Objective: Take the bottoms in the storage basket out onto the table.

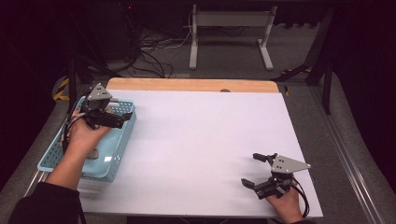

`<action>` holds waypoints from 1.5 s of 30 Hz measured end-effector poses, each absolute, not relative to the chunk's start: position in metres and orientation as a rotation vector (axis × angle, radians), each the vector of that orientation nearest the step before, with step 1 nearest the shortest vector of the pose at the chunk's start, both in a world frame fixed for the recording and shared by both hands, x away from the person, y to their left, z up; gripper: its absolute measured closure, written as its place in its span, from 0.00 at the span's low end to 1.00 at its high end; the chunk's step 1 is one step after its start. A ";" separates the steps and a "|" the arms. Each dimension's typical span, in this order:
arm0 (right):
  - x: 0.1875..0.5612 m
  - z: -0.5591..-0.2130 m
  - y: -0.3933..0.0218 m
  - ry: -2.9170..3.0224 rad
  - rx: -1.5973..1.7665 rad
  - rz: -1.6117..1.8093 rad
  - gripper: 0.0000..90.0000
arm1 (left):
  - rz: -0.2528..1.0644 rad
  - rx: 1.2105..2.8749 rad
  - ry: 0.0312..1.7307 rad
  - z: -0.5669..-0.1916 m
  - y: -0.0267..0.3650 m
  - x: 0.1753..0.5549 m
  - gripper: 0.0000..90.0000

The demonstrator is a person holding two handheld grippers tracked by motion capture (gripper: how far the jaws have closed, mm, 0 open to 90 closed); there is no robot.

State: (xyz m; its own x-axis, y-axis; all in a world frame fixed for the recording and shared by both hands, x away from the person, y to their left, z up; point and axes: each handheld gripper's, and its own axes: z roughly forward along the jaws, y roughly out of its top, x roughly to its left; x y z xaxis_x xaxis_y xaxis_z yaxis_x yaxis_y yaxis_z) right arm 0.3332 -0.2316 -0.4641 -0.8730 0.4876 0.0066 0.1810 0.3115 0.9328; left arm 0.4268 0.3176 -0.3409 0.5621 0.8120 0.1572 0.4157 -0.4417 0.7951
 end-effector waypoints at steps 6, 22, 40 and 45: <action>0.333 -0.464 -0.231 2.308 0.604 1.582 0.00 | 0.708 2.065 1.021 -0.341 0.330 0.432 0.00; 0.333 -0.464 -0.231 2.309 0.606 1.578 0.00 | 0.718 2.048 1.134 -0.354 0.361 0.448 0.00; 0.334 -0.465 -0.231 2.311 0.611 1.580 0.00 | 0.688 2.095 1.275 -0.374 0.391 0.467 0.00; 0.334 -0.465 -0.231 2.312 0.614 1.581 0.00 | 0.679 2.099 1.306 -0.378 0.398 0.471 0.00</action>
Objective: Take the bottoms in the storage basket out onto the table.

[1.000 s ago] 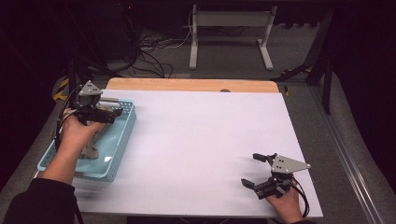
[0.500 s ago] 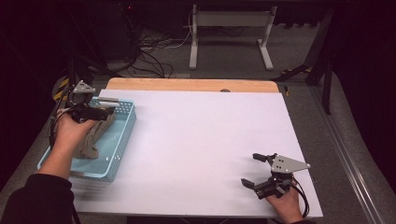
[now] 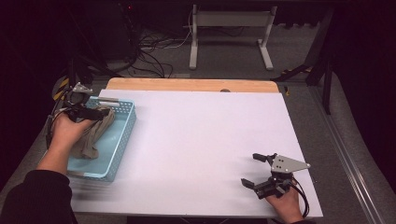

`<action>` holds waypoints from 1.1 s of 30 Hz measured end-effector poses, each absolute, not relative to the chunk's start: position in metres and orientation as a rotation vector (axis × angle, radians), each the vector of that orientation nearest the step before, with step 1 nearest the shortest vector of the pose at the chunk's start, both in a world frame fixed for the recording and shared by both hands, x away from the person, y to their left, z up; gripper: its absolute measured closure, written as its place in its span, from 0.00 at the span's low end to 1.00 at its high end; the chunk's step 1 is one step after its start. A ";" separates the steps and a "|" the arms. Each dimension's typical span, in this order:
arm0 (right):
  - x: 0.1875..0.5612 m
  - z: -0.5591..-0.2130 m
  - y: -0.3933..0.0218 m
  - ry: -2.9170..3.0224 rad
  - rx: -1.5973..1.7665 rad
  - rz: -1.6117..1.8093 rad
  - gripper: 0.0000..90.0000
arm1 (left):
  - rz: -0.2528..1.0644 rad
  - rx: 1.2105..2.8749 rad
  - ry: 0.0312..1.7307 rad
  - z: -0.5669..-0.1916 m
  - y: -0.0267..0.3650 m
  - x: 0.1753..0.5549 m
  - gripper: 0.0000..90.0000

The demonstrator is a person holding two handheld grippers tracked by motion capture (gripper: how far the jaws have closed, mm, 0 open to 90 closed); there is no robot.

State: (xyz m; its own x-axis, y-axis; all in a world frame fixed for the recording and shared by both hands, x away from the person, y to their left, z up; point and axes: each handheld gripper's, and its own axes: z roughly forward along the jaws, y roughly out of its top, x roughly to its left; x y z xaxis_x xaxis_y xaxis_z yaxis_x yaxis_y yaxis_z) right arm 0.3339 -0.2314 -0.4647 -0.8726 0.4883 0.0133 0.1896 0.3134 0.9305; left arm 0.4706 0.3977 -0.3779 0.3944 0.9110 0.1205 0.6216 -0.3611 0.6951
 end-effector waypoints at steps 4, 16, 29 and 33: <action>0.334 -0.465 -0.230 2.319 0.605 1.575 0.00 | 0.675 2.114 1.332 -0.381 0.402 0.473 0.00; 0.334 -0.465 -0.230 2.323 0.605 1.576 0.00 | 0.620 2.187 1.387 -0.396 0.410 0.479 0.00; 0.334 -0.465 -0.230 2.330 0.605 1.576 0.00 | 0.476 2.284 1.421 -0.414 0.415 0.483 0.00; 0.334 -0.465 -0.230 2.331 0.605 1.576 0.00 | 0.455 2.309 1.432 -0.418 0.415 0.485 0.00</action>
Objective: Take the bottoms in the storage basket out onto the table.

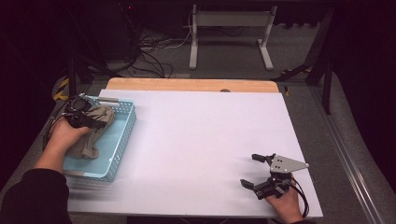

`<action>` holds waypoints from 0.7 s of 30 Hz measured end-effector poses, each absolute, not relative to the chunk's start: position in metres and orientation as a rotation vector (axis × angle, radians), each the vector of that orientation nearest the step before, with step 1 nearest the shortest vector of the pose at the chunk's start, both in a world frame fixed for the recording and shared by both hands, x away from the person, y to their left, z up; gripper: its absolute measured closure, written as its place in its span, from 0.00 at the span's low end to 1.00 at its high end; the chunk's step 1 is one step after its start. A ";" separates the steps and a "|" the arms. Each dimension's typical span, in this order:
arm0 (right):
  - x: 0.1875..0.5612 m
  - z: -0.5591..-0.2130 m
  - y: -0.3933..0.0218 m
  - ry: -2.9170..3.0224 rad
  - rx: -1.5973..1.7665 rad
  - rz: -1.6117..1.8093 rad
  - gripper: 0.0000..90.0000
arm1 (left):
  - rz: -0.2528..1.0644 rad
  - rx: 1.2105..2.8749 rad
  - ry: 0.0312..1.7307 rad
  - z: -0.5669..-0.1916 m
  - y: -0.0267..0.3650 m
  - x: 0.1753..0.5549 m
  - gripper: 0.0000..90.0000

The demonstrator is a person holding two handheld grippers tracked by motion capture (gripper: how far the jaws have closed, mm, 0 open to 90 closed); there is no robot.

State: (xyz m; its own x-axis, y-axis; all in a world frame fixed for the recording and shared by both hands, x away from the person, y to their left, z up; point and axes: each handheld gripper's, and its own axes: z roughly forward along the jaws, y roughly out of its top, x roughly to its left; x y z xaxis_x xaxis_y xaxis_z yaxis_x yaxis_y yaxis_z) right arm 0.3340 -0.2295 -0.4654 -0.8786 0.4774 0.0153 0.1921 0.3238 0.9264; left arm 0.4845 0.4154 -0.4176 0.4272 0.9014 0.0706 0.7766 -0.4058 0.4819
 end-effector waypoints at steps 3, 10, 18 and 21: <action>0.334 -0.465 -0.229 2.331 0.604 1.576 0.00 | 0.419 2.327 1.442 -0.421 0.416 0.486 0.00; 0.334 -0.465 -0.229 2.333 0.603 1.573 0.00 | 0.408 2.345 1.491 -0.427 0.416 0.488 0.01; 0.334 -0.466 -0.229 2.339 0.603 1.575 0.00 | 0.399 2.372 1.525 -0.432 0.412 0.490 0.03; 0.334 -0.466 -0.229 2.338 0.603 1.575 0.00 | 0.391 2.376 1.531 -0.434 0.410 0.490 0.06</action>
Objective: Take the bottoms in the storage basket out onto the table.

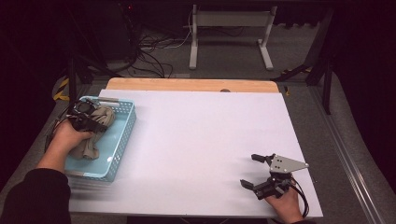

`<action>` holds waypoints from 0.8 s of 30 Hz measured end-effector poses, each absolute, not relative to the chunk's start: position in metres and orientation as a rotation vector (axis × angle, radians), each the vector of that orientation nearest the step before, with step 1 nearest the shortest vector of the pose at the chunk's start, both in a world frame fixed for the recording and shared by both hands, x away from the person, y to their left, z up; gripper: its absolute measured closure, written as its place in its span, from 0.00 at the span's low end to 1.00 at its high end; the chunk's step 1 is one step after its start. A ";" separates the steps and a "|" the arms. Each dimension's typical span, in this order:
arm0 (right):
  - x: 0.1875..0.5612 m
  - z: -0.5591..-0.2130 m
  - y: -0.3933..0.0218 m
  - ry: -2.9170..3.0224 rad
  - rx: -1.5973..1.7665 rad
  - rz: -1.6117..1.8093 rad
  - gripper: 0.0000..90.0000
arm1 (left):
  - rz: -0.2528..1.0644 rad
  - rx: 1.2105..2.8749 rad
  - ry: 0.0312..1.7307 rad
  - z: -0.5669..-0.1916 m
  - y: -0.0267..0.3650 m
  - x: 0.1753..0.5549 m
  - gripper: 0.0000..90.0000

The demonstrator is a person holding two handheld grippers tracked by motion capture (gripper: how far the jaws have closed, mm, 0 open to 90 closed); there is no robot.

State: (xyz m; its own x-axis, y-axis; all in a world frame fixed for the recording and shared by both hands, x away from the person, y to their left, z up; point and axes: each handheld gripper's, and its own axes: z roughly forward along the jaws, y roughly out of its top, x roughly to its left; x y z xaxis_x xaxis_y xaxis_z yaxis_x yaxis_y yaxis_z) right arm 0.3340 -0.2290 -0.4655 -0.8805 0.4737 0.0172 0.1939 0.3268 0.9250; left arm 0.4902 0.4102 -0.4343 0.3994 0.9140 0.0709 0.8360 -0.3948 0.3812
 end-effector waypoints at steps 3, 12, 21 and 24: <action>0.334 -0.465 -0.229 2.338 0.603 1.576 0.00 | 0.366 2.387 1.535 -0.435 0.410 0.491 0.09; 0.334 -0.466 -0.229 2.340 0.604 1.579 0.00 | 0.363 2.430 1.546 -0.439 0.409 0.489 0.42; 0.334 -0.466 -0.229 2.336 0.611 1.577 0.00 | 0.418 2.454 1.541 -0.434 0.408 0.487 0.68; 0.334 -0.466 -0.229 2.335 0.614 1.574 0.00 | 0.431 2.453 1.534 -0.433 0.408 0.486 0.70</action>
State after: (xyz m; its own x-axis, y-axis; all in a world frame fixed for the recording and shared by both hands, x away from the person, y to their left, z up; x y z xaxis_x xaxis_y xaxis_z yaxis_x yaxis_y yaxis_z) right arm 0.3344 -0.2295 -0.4655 -0.8773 0.4794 0.0210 0.1992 0.3240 0.9249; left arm 0.4864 0.4083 -0.4329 0.4134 0.9010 0.1315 0.8377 -0.4330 0.3329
